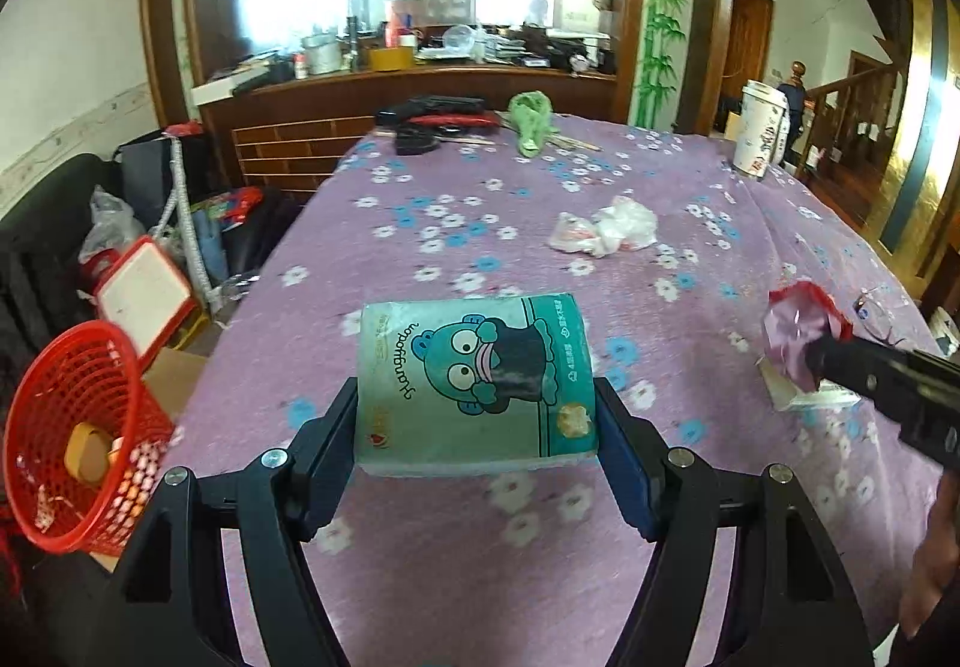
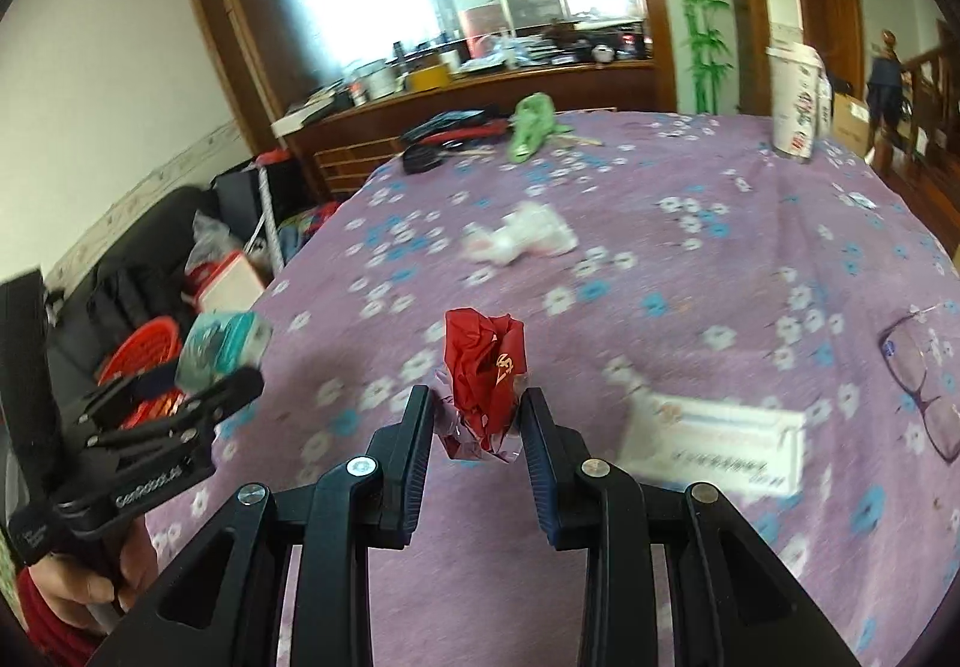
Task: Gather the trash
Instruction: 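Lift the wrapper and tissue pack with both tools and carry them over the red basket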
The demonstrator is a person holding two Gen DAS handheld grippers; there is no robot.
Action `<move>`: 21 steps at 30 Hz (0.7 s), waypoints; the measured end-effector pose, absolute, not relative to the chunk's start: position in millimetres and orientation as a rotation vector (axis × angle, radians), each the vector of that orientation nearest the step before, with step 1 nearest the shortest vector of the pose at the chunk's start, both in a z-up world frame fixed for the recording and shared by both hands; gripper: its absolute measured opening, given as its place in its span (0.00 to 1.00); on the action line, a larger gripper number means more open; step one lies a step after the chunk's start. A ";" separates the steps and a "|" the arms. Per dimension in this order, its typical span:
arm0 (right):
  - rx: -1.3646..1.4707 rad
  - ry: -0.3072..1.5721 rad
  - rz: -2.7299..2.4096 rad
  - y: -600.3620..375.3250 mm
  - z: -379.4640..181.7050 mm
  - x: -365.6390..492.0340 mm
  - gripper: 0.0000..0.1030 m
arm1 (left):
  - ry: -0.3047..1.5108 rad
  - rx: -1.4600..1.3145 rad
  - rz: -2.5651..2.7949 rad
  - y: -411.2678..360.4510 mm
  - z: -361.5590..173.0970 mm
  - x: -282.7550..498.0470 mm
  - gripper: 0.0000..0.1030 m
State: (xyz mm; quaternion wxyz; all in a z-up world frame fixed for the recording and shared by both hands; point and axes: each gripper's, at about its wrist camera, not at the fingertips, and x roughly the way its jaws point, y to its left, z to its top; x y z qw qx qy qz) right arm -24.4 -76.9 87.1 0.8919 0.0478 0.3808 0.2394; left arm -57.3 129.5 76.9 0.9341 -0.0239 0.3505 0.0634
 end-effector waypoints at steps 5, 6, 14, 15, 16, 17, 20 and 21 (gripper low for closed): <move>0.056 0.803 0.524 -50.4 85.1 -46.2 0.31 | 0.690 -0.043 0.169 144.3 74.5 -81.4 0.70; 0.049 0.807 0.527 -45.5 84.7 -49.7 0.31 | 0.683 -0.046 0.177 148.2 74.1 -85.9 0.70; -0.005 0.822 0.538 -18.9 84.6 -62.0 0.31 | 0.633 -0.035 0.233 166.2 75.3 -107.8 0.70; -0.010 0.824 0.538 -16.2 84.6 -62.9 0.31 | 0.628 -0.035 0.236 167.6 75.3 -109.8 0.70; -0.015 0.826 0.540 -13.4 84.6 -63.3 0.31 | 0.624 -0.034 0.238 168.9 75.2 -111.5 0.70; -0.020 0.828 0.541 -10.8 84.7 -63.7 0.31 | 0.620 -0.030 0.242 170.4 74.9 -113.2 0.70; -0.031 0.830 0.542 -4.8 85.5 -64.4 0.31 | 0.609 -0.026 0.256 174.3 75.0 -115.7 0.70; -0.034 0.832 0.544 -2.8 85.4 -64.2 0.31 | 0.606 -0.026 0.258 175.6 75.1 -116.4 0.70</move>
